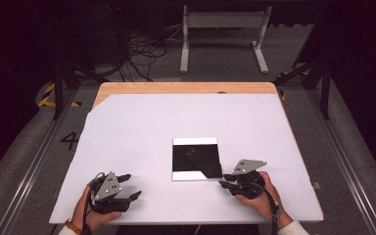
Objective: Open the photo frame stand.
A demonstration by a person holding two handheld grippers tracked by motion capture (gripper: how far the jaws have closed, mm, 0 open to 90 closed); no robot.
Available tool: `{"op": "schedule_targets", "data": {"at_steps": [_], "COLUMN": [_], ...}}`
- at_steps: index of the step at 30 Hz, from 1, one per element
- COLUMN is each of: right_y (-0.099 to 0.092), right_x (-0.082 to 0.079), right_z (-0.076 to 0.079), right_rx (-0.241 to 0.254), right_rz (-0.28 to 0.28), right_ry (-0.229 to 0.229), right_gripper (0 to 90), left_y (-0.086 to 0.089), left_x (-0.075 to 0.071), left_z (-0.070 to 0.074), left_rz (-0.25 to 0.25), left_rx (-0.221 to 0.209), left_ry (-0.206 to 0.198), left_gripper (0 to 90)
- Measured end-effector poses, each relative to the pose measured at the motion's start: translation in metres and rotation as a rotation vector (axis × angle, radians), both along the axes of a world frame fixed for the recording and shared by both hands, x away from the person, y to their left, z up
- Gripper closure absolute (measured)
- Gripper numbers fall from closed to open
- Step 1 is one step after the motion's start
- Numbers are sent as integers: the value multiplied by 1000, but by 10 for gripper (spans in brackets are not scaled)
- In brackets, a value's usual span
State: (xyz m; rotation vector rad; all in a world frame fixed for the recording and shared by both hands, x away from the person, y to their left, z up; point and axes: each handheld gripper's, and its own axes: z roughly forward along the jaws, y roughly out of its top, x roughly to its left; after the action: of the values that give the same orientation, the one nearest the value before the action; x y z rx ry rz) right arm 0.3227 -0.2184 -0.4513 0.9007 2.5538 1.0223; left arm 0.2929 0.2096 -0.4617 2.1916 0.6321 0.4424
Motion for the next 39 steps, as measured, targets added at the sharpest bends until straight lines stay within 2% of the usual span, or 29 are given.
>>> {"op": "schedule_targets", "data": {"at_steps": [4, 6, 12, 19, 25, 31, 37, 39], "right_y": [2, 3, 9, 10, 11, 11, 5, 3], "right_x": [1, 1, 12, 18, 20, 20, 23, 25], "right_z": [3, 4, 10, 12, 15, 11, 9, 8], "right_rx": [-47, -53, -108, -103, -123, -77, 7, 54], "right_rz": [10, 11, 13, -15, 8, -8, -21, -16], "right_ry": [6, 9, 79, 125, 136, 118, 141, 160], "right_gripper": [701, 702, 720, 739, 695, 701, 648, 640], "left_y": [-2, -3, -5, -6, -6, -6, -7, -7], "left_x": [0, 0, 2, 3, 3, 4, 4, 4], "left_z": [0, 0, -1, -2, -2, -2, -3, -3], "left_rz": [-4, 0, -3, -4, -6, -13, -4, -5], "left_rx": [3, 5, 9, 9, 12, 15, 8, 9], "left_ry": [-1, -1, 9, 21, 21, 24, 32, 34], "left_gripper": [337, 336, 322, 291, 282, 274, 264, 263]}}
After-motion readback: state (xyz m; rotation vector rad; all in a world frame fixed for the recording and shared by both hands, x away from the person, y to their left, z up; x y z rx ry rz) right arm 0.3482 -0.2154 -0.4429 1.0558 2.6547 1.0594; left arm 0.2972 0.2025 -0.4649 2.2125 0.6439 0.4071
